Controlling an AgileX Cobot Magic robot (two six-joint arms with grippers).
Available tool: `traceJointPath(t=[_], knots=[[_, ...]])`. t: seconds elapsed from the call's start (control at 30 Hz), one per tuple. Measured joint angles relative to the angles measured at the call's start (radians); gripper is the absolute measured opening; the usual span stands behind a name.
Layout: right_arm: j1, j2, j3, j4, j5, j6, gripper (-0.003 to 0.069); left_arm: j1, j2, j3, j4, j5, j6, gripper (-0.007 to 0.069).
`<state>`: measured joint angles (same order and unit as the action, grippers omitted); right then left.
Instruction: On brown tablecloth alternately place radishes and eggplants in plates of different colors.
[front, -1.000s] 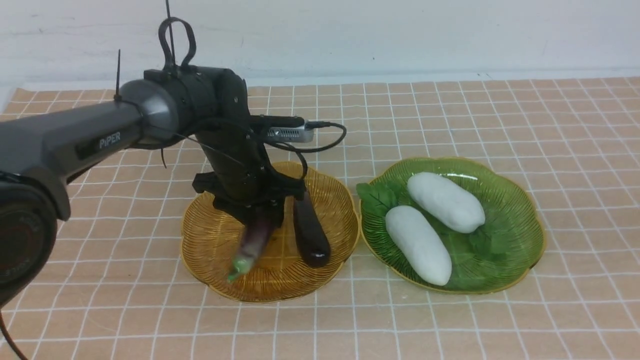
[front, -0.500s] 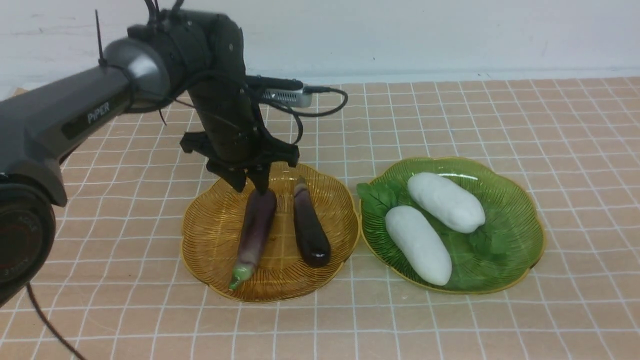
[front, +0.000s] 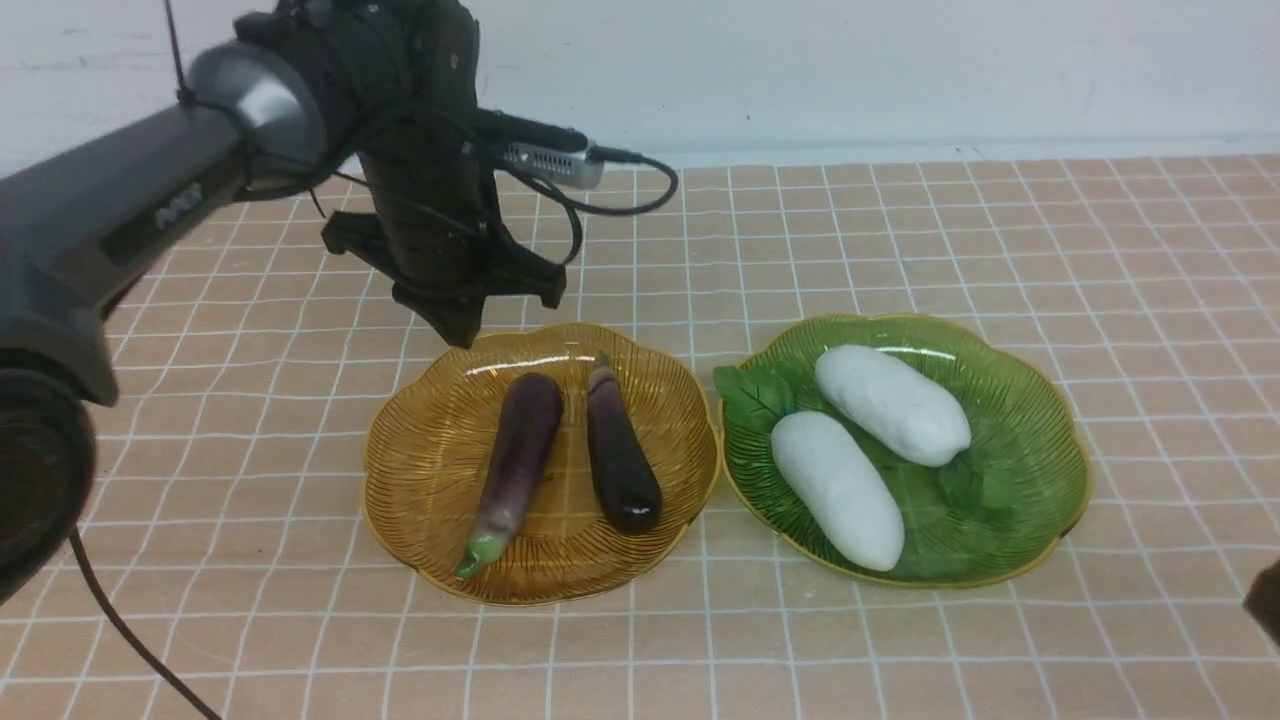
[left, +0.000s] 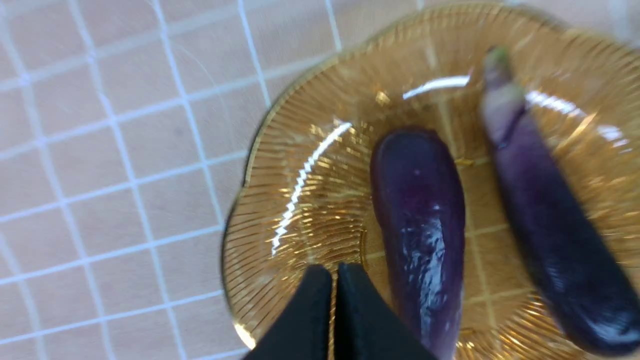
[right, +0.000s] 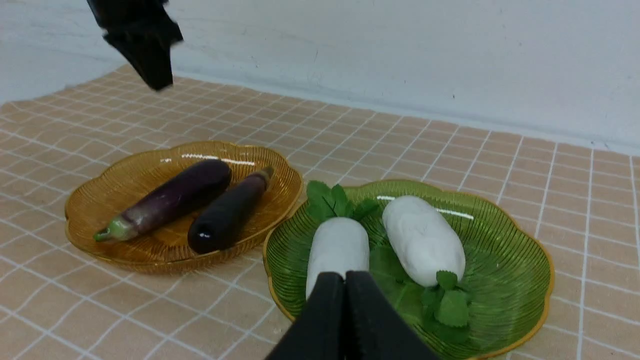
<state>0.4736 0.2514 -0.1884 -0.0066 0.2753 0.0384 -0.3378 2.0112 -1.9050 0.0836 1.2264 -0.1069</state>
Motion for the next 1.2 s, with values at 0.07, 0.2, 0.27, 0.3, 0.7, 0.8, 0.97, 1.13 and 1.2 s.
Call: traceJointPath(t=[0.07,0.2,0.27,0.3,0.7,0.8,0.97,1.13,1.2], knots=[[0.000,-0.002,0.005,0.000,0.020,0.000,-0.0015,0.000,-0.041,0.000,0.000,0.000,0.000,-0.0003],[-0.016,-0.082,0.031,-0.012,0.044,0.000,-0.0015,0.000,-0.136,0.001,0.000,0.006,0.002,-0.0003],[-0.077,-0.136,0.058,-0.018,0.046,0.000,-0.0015,0.000,-0.172,0.009,0.000,0.010,0.002,-0.0003],[-0.122,-0.161,0.076,-0.020,0.047,0.000,-0.0015,0.000,-0.182,0.010,-0.001,0.016,0.003,-0.0003],[-0.412,-0.261,0.216,-0.023,0.099,0.000,-0.0015,0.000,-0.394,0.120,-0.007,0.022,0.023,-0.0003],[-0.412,-0.261,0.216,-0.023,0.104,0.000,-0.0015,0.000,-0.532,0.239,-0.006,0.022,0.027,-0.0003],[-0.412,-0.261,0.216,-0.023,0.104,0.000,-0.0015,0.000,-0.830,0.531,-0.004,0.023,0.011,-0.0003],[-0.413,-0.261,0.216,-0.023,0.106,0.000,-0.0015,0.000,-1.210,1.006,-0.043,-0.201,-0.033,-0.0003],[-0.413,-0.261,0.216,-0.023,0.106,0.000,-0.0015,0.000,-1.318,1.187,-0.075,-0.395,-0.034,-0.0003]])
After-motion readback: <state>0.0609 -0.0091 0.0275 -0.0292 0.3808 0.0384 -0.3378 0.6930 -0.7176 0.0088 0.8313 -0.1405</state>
